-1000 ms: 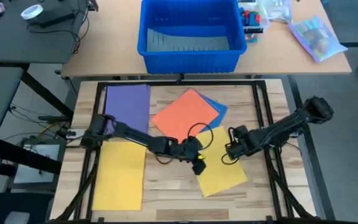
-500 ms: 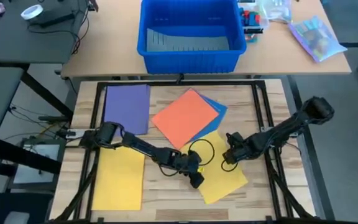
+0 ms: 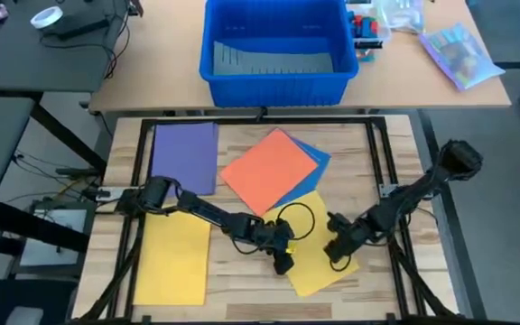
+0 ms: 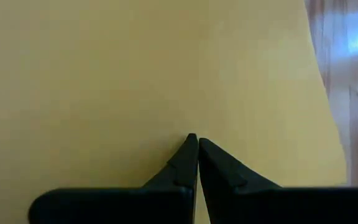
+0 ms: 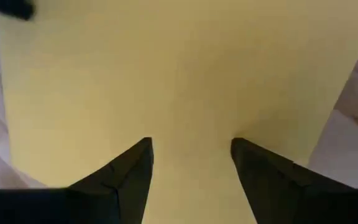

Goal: Organize paper
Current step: Stack the yellow colored paper on top of the other yellow colored papers

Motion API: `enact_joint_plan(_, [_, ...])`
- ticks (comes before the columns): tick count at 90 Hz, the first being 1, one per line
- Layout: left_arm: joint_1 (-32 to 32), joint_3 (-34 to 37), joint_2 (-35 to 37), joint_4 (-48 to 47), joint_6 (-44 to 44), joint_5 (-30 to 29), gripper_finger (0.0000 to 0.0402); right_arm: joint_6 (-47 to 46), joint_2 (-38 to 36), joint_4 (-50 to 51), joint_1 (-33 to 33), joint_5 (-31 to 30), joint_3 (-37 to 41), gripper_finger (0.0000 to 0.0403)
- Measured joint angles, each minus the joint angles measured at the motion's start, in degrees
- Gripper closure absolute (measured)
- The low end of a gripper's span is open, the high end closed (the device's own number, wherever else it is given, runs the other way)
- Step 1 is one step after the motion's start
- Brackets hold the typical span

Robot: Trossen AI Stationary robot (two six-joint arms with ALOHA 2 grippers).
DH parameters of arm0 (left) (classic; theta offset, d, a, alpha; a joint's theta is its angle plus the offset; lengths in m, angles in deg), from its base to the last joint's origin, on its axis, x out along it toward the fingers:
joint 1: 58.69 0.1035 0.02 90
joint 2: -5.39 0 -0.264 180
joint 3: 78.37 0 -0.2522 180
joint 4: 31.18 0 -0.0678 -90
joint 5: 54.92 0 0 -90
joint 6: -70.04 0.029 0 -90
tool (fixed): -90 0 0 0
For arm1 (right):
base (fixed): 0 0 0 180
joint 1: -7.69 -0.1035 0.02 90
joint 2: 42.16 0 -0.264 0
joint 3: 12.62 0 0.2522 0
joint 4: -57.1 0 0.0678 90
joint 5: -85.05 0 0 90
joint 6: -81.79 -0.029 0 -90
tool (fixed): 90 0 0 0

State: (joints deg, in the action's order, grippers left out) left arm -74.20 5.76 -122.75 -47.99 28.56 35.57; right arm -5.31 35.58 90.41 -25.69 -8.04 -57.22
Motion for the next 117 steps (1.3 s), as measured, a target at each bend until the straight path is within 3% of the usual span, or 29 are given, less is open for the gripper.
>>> enact_joint_plan(21, [1.0,-0.9,4.8,-3.7,0.3,0.9,0.0401,1.0,-4.1,5.3,2.8,-1.2,0.4,0.0189])
enact_joint_plan(34, [1.3,-2.0,8.7,-10.5,0.3,-2.7,0.0401,3.1,-6.3,9.0,4.3,-1.7,0.3,0.0189])
enact_joint_plan(47, [0.5,-1.7,7.3,-20.6,-2.8,-3.8,0.0401,3.8,-6.2,13.6,6.5,-6.1,0.3,0.0189])
enact_joint_plan(59, [-0.8,-2.1,5.1,-19.1,-4.1,-4.1,0.0402,9.7,-3.9,10.3,9.6,-7.3,0.3,0.0189])
enact_joint_plan(79, [-0.8,-2.2,2.7,-17.0,-0.2,-4.2,0.0402,15.1,1.0,5.3,11.7,-3.6,-0.1,0.0188])
enact_joint_plan(101, [0.1,-2.2,2.7,-18.3,2.5,-3.9,0.0402,15.4,-0.7,1.2,9.6,-2.5,0.3,0.0188])
enact_joint_plan(117, [0.5,-2.1,2.6,-17.5,3.2,-3.8,0.0402,19.4,-0.5,-9.3,8.8,8.3,0.2,0.0188])
